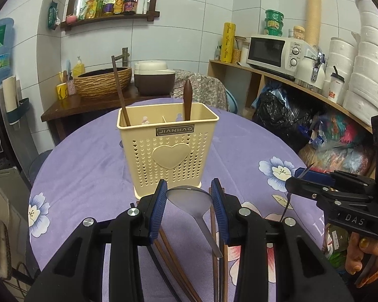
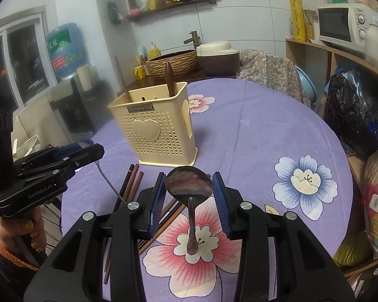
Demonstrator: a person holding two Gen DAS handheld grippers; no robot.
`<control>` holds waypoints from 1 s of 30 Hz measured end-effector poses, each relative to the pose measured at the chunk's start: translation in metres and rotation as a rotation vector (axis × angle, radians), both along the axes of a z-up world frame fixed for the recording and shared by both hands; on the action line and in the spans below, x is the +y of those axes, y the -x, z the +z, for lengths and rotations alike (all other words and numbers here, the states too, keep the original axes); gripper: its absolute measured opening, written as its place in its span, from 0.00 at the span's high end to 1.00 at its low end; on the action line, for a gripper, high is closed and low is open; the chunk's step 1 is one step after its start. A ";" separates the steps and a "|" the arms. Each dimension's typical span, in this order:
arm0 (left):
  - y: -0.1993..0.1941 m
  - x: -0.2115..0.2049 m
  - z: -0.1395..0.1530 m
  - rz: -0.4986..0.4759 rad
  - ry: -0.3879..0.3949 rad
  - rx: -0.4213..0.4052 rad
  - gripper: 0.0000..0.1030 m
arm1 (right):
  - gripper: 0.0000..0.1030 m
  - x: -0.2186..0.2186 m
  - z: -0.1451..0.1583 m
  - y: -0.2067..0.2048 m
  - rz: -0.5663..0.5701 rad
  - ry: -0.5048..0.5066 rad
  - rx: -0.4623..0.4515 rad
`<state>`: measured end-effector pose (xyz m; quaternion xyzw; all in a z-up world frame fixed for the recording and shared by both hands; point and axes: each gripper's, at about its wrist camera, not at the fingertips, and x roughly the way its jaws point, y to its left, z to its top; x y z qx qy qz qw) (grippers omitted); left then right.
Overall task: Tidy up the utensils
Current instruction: 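Carry both spoons over the basket and lower them inside, then open both tools to release the spoons into the basket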
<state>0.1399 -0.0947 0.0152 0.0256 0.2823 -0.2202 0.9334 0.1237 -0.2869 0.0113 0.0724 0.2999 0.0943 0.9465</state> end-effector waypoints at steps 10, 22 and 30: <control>-0.019 0.021 0.051 0.031 0.030 -0.088 0.65 | 0.63 0.021 0.058 -0.029 0.068 0.021 -0.124; -0.093 0.030 0.146 0.194 0.015 -0.270 0.65 | 0.63 0.051 0.153 -0.101 0.036 0.038 -0.311; -0.116 0.019 0.073 0.198 -0.066 -0.171 0.65 | 0.63 0.060 0.087 -0.139 0.007 0.073 -0.204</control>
